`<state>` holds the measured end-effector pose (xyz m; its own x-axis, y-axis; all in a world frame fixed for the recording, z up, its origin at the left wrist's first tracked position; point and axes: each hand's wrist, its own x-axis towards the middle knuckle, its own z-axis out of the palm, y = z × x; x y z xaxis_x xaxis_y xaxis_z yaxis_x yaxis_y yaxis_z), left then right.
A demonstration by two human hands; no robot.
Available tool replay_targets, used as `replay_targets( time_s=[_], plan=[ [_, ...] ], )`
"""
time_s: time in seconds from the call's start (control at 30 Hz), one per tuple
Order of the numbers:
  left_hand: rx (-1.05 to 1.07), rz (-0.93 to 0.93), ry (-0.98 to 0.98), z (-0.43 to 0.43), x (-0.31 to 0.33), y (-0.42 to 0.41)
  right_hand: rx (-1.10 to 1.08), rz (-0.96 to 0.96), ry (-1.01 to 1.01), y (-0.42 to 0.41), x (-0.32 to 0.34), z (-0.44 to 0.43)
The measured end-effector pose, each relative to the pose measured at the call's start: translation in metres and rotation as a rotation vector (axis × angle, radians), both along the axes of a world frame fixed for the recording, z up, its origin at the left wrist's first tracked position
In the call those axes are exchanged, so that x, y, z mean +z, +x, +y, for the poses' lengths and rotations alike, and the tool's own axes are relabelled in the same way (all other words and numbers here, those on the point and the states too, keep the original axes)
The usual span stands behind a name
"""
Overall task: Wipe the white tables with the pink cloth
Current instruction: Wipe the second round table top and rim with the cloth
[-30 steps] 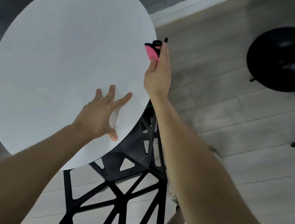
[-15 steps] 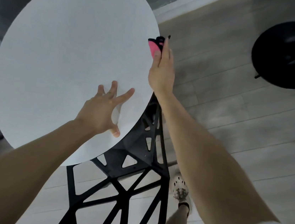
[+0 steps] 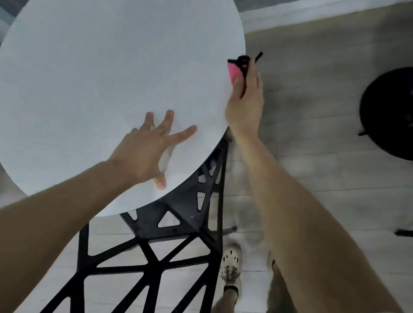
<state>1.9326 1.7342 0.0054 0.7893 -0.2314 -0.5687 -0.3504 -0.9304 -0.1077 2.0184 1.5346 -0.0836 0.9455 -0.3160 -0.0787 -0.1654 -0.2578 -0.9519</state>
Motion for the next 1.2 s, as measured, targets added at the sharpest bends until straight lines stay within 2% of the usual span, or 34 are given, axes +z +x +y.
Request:
replay_targets(
  time_s=[0.1, 0.2, 0.23, 0.3, 0.37, 0.43, 0.5, 0.57, 0.7, 0.8, 0.87, 0.93, 1.03, 1.1, 1.2],
  plan=[
    [-0.001, 0.014, 0.023, 0.001, 0.001, -0.001, -0.020, -0.014, 0.041, 0.022, 0.006, 0.004],
    [0.040, 0.013, -0.043, 0.003, 0.006, 0.003, -0.066, 0.023, 0.084, -0.058, 0.009, 0.031],
    [0.059, -0.030, -0.090, 0.004, 0.009, 0.012, -0.026, 0.061, 0.107, -0.091, 0.012, 0.037],
    [0.119, -0.228, -0.170, 0.007, 0.012, 0.037, 0.067, 0.112, 0.156, -0.128, 0.021, 0.039],
    [0.236, -0.459, -0.198, 0.006, 0.003, 0.070, 0.101, 0.102, 0.140, -0.096, 0.018, 0.027],
    [0.338, -0.591, -0.234, -0.004, -0.015, 0.107, 0.091, 0.076, 0.067, -0.017, 0.010, 0.009],
    [0.435, -0.594, -0.310, -0.023, -0.035, 0.148, 0.146, 0.098, 0.001, 0.064, 0.011, -0.011],
    [0.501, -0.563, -0.317, -0.041, -0.052, 0.184, 0.224, 0.096, 0.002, 0.106, 0.009, -0.018],
    [0.543, -0.564, -0.240, -0.059, -0.075, 0.208, 0.199, 0.009, 0.072, 0.062, 0.004, -0.021],
    [0.557, -0.634, -0.255, -0.059, -0.081, 0.204, 0.280, 0.130, 0.109, 0.002, 0.006, -0.032],
    [0.569, -0.645, -0.238, -0.059, -0.080, 0.203, 0.349, 0.173, 0.097, 0.001, 0.010, -0.037],
    [0.569, -0.654, -0.245, -0.060, -0.081, 0.205, 0.361, 0.149, 0.059, 0.042, 0.008, -0.037],
    [0.569, -0.690, -0.273, -0.060, -0.084, 0.203, 0.401, 0.070, -0.028, 0.157, 0.000, -0.028],
    [0.581, -0.695, -0.274, -0.061, -0.087, 0.205, 0.498, 0.121, -0.032, 0.222, -0.002, -0.022],
    [0.593, -0.699, -0.270, -0.059, -0.088, 0.204, 0.490, 0.167, -0.034, 0.218, -0.002, -0.013]
  ],
)
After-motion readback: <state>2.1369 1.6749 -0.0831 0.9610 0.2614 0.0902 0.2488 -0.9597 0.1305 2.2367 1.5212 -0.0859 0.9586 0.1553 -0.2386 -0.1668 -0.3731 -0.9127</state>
